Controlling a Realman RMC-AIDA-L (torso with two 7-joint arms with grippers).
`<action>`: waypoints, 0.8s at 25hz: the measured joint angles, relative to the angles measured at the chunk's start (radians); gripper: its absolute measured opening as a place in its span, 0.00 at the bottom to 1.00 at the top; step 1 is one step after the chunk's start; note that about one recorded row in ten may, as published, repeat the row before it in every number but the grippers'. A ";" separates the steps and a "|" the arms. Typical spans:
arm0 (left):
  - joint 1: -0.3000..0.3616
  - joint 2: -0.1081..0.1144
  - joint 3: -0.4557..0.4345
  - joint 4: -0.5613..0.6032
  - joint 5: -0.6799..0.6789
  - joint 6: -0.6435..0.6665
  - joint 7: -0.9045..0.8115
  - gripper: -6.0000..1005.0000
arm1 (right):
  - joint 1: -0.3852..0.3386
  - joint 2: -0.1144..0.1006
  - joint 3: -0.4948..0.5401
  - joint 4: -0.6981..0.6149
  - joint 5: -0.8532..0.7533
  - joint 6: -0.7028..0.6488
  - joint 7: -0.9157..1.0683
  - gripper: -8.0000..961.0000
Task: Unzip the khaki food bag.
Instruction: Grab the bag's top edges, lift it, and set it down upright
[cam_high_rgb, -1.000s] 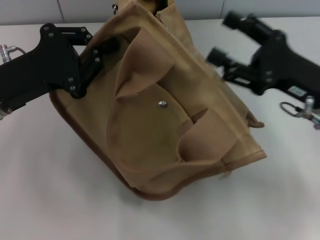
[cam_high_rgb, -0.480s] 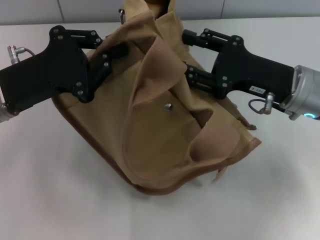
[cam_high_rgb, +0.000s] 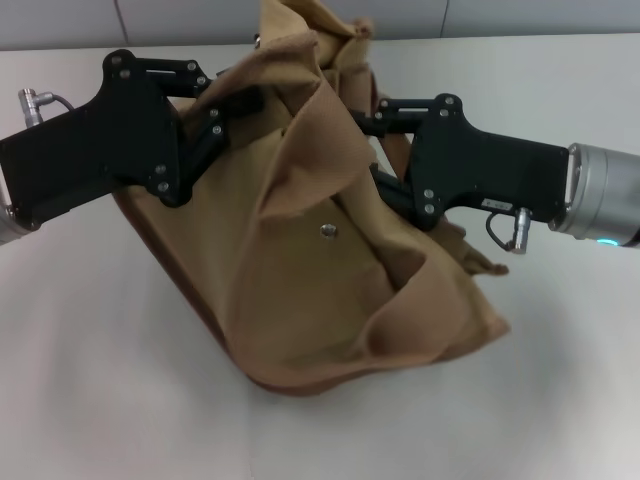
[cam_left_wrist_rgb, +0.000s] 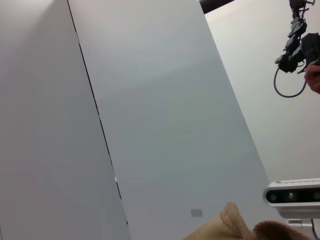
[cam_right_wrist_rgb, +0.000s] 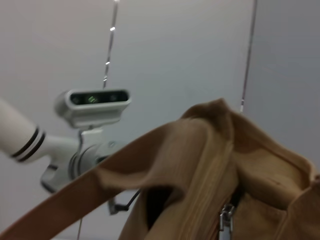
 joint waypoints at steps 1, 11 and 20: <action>-0.001 0.000 0.000 0.000 -0.001 0.000 0.000 0.07 | -0.007 0.000 -0.007 -0.008 0.003 -0.001 -0.016 0.40; -0.011 0.000 0.002 -0.001 -0.003 0.000 -0.003 0.08 | -0.065 0.000 -0.012 0.077 0.105 -0.076 -0.281 0.39; -0.020 0.000 0.026 -0.005 -0.006 -0.004 -0.004 0.07 | -0.026 0.000 -0.018 0.104 0.115 -0.060 -0.313 0.39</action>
